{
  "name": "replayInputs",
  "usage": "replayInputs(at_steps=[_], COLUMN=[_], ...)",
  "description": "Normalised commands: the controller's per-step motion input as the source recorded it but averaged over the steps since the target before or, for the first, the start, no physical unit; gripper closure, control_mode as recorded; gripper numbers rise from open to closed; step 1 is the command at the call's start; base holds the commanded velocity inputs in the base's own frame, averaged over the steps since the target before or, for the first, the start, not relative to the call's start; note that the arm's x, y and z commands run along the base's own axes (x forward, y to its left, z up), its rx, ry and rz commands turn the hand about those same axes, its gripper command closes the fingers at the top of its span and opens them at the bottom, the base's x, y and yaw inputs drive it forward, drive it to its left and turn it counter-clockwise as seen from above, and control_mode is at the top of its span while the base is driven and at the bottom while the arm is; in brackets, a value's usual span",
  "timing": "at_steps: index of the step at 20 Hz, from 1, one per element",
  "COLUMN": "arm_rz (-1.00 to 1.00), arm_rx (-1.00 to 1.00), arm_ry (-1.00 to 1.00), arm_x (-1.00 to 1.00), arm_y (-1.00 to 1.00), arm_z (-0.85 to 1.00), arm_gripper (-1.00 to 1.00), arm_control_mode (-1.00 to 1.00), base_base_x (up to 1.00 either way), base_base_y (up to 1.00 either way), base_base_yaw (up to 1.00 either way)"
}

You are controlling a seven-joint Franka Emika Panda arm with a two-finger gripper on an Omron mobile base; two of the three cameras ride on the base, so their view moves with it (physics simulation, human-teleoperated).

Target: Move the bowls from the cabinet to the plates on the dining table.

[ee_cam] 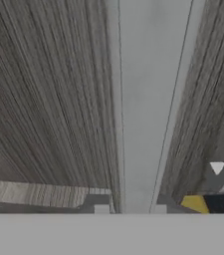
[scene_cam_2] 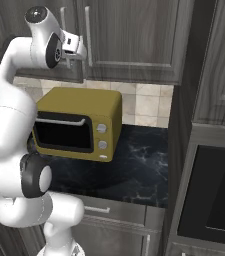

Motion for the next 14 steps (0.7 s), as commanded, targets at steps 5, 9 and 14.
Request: replayInputs(at_steps=[5,9,14], arm_rz=[0.0,0.02,0.02], arm_rx=[0.0,0.0,0.0], arm_ry=[0.0,0.0,0.0], arm_x=[-0.45,-0.49,-0.51], arm_y=[0.52,0.54,0.55], arm_z=[0.0,0.0,0.0], arm_gripper=[1.0,1.0,1.0], arm_control_mode=[-1.0,-1.0,-1.0], base_base_x=[0.0,0.0,0.0], base_base_y=[0.0,0.0,0.0], base_base_yaw=[0.0,0.0,0.0])
